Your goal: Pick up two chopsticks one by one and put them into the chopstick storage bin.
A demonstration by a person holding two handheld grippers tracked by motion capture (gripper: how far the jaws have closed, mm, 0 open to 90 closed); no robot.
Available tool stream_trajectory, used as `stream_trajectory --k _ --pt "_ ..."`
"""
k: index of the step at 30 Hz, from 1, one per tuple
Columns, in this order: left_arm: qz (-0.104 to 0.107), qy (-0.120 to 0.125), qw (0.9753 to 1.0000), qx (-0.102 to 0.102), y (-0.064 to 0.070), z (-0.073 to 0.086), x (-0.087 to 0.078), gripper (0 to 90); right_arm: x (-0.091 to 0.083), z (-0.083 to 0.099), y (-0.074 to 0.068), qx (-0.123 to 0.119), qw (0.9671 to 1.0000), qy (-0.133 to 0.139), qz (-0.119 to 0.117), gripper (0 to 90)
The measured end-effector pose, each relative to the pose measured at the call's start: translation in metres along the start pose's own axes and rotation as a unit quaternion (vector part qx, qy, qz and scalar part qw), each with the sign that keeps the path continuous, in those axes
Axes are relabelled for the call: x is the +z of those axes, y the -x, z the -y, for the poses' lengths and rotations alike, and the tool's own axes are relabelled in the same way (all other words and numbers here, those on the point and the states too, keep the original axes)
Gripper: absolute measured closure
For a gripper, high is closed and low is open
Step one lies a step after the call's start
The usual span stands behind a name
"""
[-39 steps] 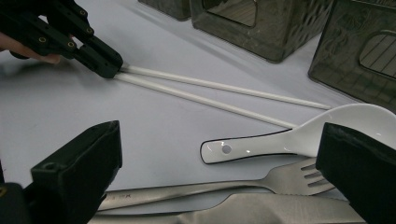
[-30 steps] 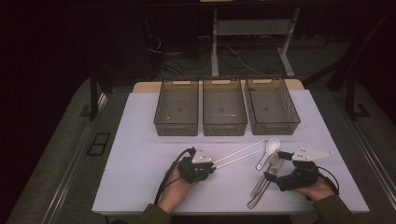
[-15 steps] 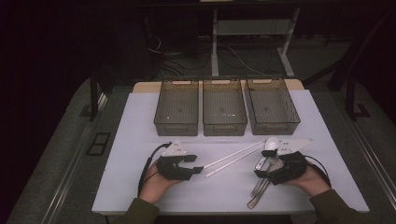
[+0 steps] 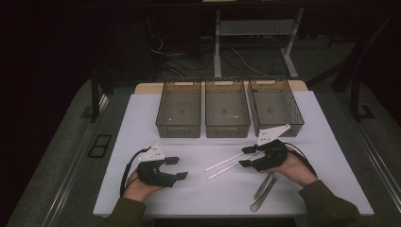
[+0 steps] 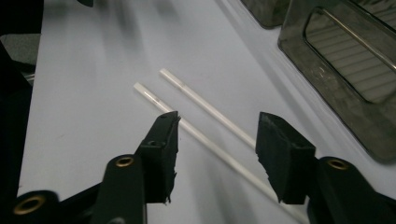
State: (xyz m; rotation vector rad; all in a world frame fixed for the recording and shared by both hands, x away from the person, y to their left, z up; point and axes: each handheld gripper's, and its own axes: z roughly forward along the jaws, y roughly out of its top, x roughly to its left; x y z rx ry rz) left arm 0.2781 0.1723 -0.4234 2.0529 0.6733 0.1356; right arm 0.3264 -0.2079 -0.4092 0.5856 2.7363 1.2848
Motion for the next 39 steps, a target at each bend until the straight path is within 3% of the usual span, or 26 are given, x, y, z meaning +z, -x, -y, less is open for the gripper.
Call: stream_trajectory --k 3,11,16,25,39 --pt "0.0 0.0 1.0 0.0 0.0 0.001 0.001 29.2 0.007 -0.005 0.003 -0.004 1.0 -0.006 -0.005 53.6" --pt "-0.003 0.0 1.0 0.001 -0.002 0.001 0.001 28.4 0.048 -0.017 0.014 -0.048 0.9972 -0.055 -0.016 63.0" --pt "-0.001 0.0 1.0 0.002 -0.002 0.001 0.001 28.4 0.059 -0.019 0.017 -0.054 0.9959 -0.071 -0.017 66.9" --pt "-0.002 0.001 1.0 0.001 -0.002 0.001 0.0 28.4 0.07 -0.019 0.02 -0.072 0.9933 -0.088 -0.019 73.3" --pt "-0.005 0.002 1.0 -0.002 -0.003 0.002 -0.001 27.8 0.074 -0.024 0.023 -0.084 0.993 -0.083 -0.008 77.5"
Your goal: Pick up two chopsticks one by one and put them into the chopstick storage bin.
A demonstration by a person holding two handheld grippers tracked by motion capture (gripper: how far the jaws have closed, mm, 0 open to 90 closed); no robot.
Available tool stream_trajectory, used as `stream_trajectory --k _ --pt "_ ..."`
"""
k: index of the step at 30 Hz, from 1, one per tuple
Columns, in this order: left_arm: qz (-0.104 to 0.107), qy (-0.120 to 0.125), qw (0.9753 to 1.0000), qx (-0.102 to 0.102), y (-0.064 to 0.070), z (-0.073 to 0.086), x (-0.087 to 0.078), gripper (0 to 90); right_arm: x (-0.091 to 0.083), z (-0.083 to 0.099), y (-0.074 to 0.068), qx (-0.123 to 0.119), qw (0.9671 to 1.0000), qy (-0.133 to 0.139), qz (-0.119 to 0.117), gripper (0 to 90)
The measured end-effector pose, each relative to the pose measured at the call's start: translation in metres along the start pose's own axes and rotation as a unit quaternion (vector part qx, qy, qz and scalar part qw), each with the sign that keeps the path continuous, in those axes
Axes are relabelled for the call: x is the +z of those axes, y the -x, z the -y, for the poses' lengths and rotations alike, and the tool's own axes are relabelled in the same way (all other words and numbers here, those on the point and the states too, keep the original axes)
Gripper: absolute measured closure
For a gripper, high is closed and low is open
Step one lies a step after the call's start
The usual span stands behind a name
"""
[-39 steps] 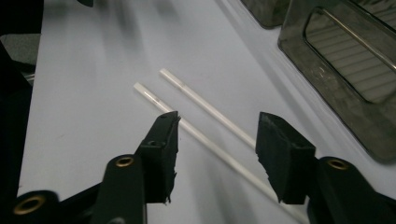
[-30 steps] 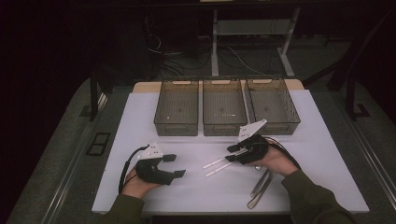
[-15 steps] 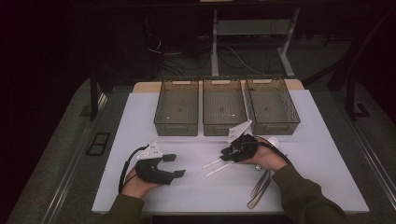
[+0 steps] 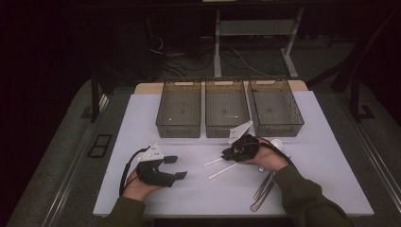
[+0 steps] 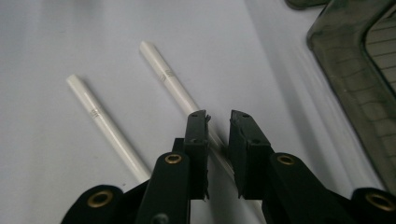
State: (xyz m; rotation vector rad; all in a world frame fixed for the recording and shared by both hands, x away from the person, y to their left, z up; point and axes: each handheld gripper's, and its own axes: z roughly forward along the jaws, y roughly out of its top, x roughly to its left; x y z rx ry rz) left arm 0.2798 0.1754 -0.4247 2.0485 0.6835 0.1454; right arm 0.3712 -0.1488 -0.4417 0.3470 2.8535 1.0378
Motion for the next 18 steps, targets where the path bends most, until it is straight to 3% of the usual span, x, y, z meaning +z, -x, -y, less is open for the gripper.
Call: stream_trajectory --k 18 --pt "-0.001 -0.001 1.0 -0.001 -0.001 0.0 -0.001 27.8 0.007 -0.003 0.012 0.007 0.9999 0.007 0.009 79.7"
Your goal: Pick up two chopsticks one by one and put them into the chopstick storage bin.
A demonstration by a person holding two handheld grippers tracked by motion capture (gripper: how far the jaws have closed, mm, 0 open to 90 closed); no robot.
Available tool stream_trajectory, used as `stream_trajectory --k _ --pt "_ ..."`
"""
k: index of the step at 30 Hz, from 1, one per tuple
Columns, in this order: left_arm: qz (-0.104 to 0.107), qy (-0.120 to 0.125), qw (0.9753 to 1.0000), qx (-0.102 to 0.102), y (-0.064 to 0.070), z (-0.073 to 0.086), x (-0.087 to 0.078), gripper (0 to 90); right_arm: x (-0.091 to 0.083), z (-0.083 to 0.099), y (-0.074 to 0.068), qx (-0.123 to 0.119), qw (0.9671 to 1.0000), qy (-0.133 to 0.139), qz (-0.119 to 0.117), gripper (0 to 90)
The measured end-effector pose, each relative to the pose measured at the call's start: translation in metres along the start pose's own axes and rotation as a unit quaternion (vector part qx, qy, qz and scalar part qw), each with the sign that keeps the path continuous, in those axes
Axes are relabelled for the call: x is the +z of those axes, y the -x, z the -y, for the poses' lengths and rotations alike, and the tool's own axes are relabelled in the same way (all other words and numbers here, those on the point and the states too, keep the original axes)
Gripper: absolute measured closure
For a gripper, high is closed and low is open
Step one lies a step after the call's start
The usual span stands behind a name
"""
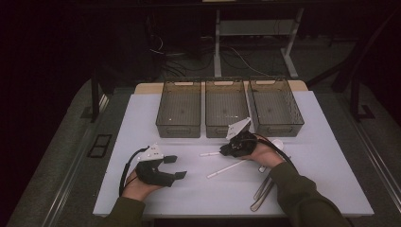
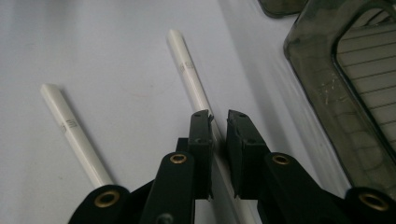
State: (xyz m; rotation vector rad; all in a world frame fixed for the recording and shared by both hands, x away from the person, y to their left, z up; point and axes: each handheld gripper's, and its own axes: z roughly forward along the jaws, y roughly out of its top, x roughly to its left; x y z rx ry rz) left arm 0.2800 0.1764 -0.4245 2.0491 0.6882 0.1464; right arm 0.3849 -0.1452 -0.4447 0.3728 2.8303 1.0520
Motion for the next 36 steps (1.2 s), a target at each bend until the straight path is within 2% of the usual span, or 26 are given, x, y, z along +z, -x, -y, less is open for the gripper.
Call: stream_trajectory --k 4,7,8,10,11,13,14,22,26,30,35,36 --pt "0.0 0.001 1.0 -0.001 0.0 0.0 0.0 27.8 -0.003 0.002 0.005 0.002 0.9999 -0.003 0.013 78.2" --pt "0.0 0.003 1.0 -0.002 0.0 0.0 -0.001 27.7 -0.013 0.005 0.009 0.019 0.9997 0.006 0.013 76.9" --pt "0.0 0.003 1.0 -0.002 0.0 0.0 -0.001 27.8 -0.021 0.006 0.008 0.019 0.9997 0.013 0.008 76.5" --pt "0.0 0.003 1.0 -0.001 0.0 0.0 -0.001 27.7 -0.026 0.006 0.007 0.016 0.9998 0.014 0.003 76.2" --pt "0.0 0.003 1.0 -0.001 0.0 0.0 -0.001 27.8 -0.032 0.006 0.001 0.011 0.9998 0.015 -0.009 75.9" --pt "0.0 0.003 1.0 -0.002 0.0 0.0 -0.001 27.7 -0.034 0.006 -0.002 0.006 0.9997 0.017 -0.016 75.7" --pt "0.0 0.003 1.0 -0.002 0.0 0.0 -0.001 27.8 -0.035 0.007 -0.009 0.001 0.9995 0.015 -0.029 75.6" --pt "0.002 0.003 1.0 -0.004 0.0 0.0 0.0 27.1 -0.03 0.01 -0.029 -0.018 0.9984 0.0 -0.054 74.7" --pt "0.004 0.001 1.0 -0.003 0.001 0.0 0.0 26.5 -0.025 0.008 -0.033 -0.025 0.998 -0.005 -0.058 74.0" --pt "0.005 0.002 1.0 -0.004 0.001 0.0 0.0 26.4 -0.018 0.007 -0.037 -0.037 0.9972 -0.023 -0.061 74.0" --pt "0.005 0.002 1.0 -0.004 0.001 0.0 0.0 26.3 -0.014 0.008 -0.037 -0.053 0.9966 -0.031 -0.055 74.6" --pt "0.004 0.002 1.0 -0.004 0.001 0.0 0.0 26.3 -0.014 0.008 -0.038 -0.049 0.9967 -0.032 -0.056 74.8"
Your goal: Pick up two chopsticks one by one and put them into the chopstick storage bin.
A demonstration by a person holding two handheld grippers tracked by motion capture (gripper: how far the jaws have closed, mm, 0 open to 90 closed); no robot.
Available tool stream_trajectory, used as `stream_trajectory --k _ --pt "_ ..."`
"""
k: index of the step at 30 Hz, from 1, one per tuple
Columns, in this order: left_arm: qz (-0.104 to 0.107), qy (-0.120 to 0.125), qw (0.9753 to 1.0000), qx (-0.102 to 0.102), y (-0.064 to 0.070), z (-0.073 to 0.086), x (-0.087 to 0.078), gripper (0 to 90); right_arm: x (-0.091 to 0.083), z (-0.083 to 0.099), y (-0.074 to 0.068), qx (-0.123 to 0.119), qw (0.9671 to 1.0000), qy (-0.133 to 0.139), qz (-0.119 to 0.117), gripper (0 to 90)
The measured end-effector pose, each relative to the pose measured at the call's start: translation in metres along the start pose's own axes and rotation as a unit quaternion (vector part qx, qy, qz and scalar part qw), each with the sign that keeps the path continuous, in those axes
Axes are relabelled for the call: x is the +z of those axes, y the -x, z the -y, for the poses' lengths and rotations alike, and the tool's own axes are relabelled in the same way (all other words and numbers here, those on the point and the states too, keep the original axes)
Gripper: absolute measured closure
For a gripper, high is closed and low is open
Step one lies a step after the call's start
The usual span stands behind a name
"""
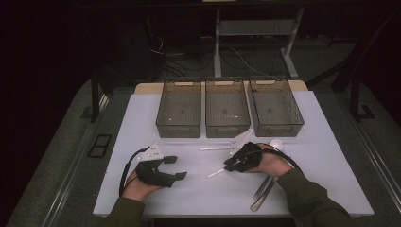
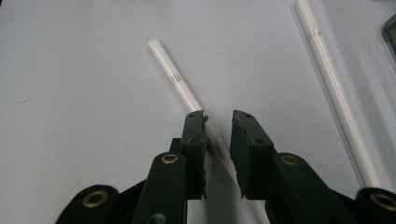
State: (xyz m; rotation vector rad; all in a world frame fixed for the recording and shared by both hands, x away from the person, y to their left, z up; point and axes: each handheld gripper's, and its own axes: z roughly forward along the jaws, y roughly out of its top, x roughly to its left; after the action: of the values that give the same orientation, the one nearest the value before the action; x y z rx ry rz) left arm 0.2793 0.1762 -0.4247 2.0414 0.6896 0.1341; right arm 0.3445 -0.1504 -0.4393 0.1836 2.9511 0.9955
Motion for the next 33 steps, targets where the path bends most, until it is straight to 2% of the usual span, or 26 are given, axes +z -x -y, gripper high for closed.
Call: stream_trajectory --k 5,13,29,33 --pt "0.0 0.001 1.0 0.0 0.0 0.0 0.0 26.3 0.001 -0.002 0.002 -0.002 0.9999 0.001 0.01 76.1" --pt "-0.001 0.001 1.0 0.0 0.0 0.0 0.0 26.3 0.004 -0.005 0.012 0.005 0.9997 0.012 0.021 79.2" --pt "-0.001 0.0 1.0 -0.002 -0.001 0.0 0.0 26.3 0.011 -0.007 0.037 0.037 0.9981 0.029 0.04 82.4" --pt "-0.001 -0.001 1.0 -0.002 -0.001 0.0 0.0 26.3 0.01 -0.007 0.036 0.042 0.998 0.028 0.039 82.3"
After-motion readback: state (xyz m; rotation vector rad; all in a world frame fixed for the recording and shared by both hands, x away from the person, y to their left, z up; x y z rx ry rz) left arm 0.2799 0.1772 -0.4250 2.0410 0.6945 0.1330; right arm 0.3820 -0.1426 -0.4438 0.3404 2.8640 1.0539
